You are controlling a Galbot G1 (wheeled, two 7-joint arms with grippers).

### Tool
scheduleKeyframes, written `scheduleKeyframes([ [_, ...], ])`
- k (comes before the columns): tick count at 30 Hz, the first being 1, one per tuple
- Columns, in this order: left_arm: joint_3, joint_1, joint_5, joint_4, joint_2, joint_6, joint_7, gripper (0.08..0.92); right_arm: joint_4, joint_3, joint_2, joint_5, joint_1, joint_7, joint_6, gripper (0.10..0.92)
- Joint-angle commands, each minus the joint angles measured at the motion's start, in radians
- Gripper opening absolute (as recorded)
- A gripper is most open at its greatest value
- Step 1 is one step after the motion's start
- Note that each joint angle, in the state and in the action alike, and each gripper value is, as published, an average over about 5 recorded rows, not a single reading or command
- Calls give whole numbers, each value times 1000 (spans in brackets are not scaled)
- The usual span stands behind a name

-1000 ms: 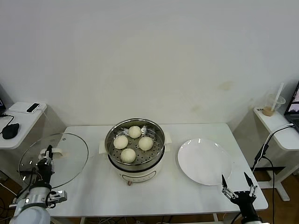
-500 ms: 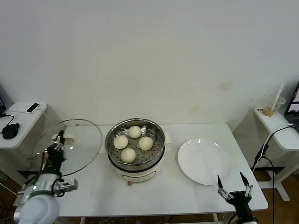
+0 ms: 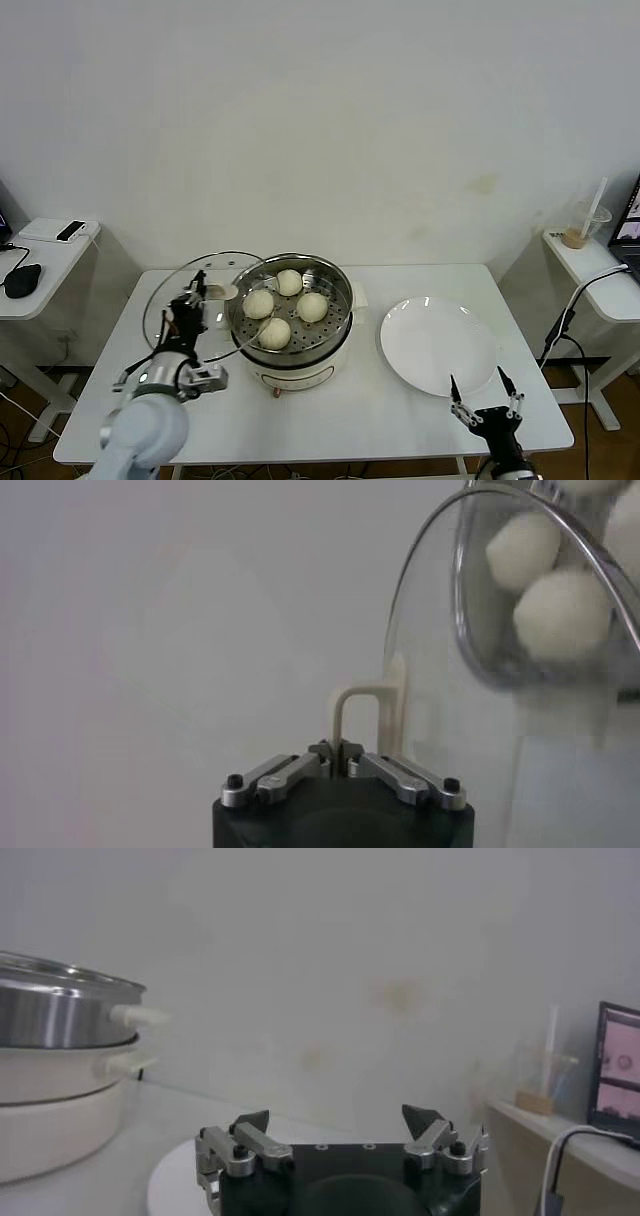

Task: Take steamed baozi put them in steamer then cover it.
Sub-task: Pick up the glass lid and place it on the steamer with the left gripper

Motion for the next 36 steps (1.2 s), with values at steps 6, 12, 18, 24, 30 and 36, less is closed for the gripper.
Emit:
scheduleKeyframes([
  [6,140,-153,188,171,-155,29,29,131,-59,-82,10,-104,34,5,-2,823],
  [12,169,-180,245,207,-235,24,32,131,-63,-97,11,-115,38,4,-8,823],
  [18,196,-216,284,245,-298,26,51,131,-65,-105,12,-123,35,3,-9,823],
  [24,212,-241,309,284,-332,26,62,131,-73,-109,12,-125,35,3,-6,823],
  [30,226,-249,343,309,-374,24,66,131,-86,-112,12,-126,42,2,-3,823],
  [36,231,-232,369,307,-395,19,71,131,-96,-113,11,-128,48,0,-4,823],
])
